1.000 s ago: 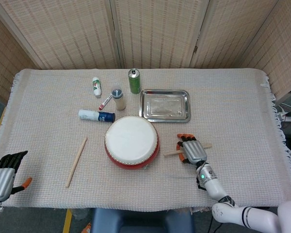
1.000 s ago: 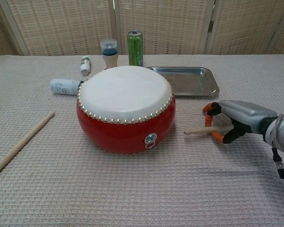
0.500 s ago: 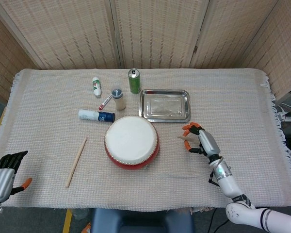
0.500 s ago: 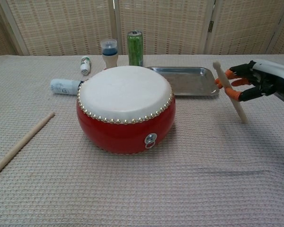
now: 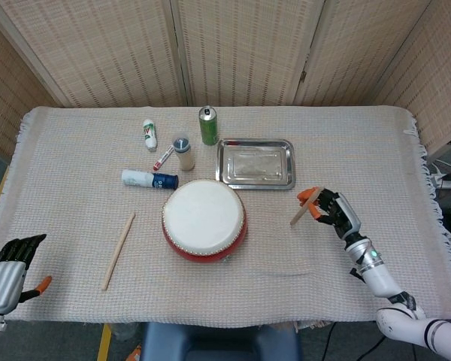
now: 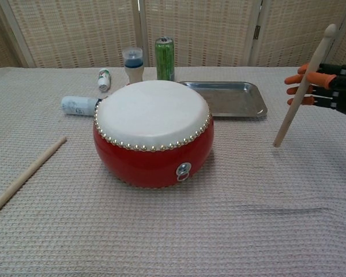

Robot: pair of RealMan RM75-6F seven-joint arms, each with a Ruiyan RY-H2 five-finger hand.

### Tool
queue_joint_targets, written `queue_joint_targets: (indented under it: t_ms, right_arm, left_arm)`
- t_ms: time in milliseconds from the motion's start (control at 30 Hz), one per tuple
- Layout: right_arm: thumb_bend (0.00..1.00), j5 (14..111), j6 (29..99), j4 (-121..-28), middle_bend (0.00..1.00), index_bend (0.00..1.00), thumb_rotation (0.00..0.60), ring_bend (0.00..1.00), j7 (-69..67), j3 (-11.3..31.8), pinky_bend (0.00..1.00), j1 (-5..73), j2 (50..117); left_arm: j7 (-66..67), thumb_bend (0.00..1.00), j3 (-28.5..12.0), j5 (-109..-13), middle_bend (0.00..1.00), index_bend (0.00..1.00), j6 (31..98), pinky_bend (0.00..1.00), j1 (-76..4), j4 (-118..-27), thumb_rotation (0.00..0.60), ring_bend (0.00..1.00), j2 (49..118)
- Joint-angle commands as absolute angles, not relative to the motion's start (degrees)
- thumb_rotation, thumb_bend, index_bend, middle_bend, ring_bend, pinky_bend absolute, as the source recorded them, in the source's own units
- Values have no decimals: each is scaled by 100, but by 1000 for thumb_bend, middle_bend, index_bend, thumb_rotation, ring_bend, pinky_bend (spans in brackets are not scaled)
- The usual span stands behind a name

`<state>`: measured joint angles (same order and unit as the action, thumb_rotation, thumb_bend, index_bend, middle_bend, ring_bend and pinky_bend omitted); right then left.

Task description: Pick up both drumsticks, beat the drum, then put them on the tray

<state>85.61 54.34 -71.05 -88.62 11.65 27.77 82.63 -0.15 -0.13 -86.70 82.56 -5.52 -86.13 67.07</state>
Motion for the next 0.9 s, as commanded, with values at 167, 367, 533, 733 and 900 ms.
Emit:
queue_joint_targets:
  t_ms: [167, 367, 533, 733, 900]
  right_arm:
    - [293, 9358, 5827, -5414, 401, 522, 600, 359, -10831, 541, 375, 3022, 8926]
    - [193, 9441, 6078, -4870, 401, 509, 600, 363, -11267, 316, 381, 3084, 9155]
    - [165, 9447, 6167, -4676, 401, 508, 600, 364, -11299, 174, 381, 3127, 9250]
    - [138, 9453, 6162, -4554, 411, 520, 599, 395, -11049, 4, 394, 3171, 9380]
    - [133, 9371, 6099, -4465, 493, 623, 600, 461, -10794, -80, 444, 3163, 9532]
  left_arm:
    - [14, 285, 10, -8669, 132, 113, 8232, 109, -548, -8646, 600, 117, 6689]
    - [14, 285, 19, -8658, 132, 113, 8233, 109, -534, -8657, 600, 117, 6672]
    - [17, 285, 30, -8680, 132, 113, 8222, 109, -541, -8672, 600, 117, 6666]
    - [30, 285, 40, -8692, 132, 113, 8228, 109, -535, -8701, 600, 117, 6654]
    - [29, 286, 50, -8692, 132, 113, 8223, 109, -528, -8713, 600, 117, 6643]
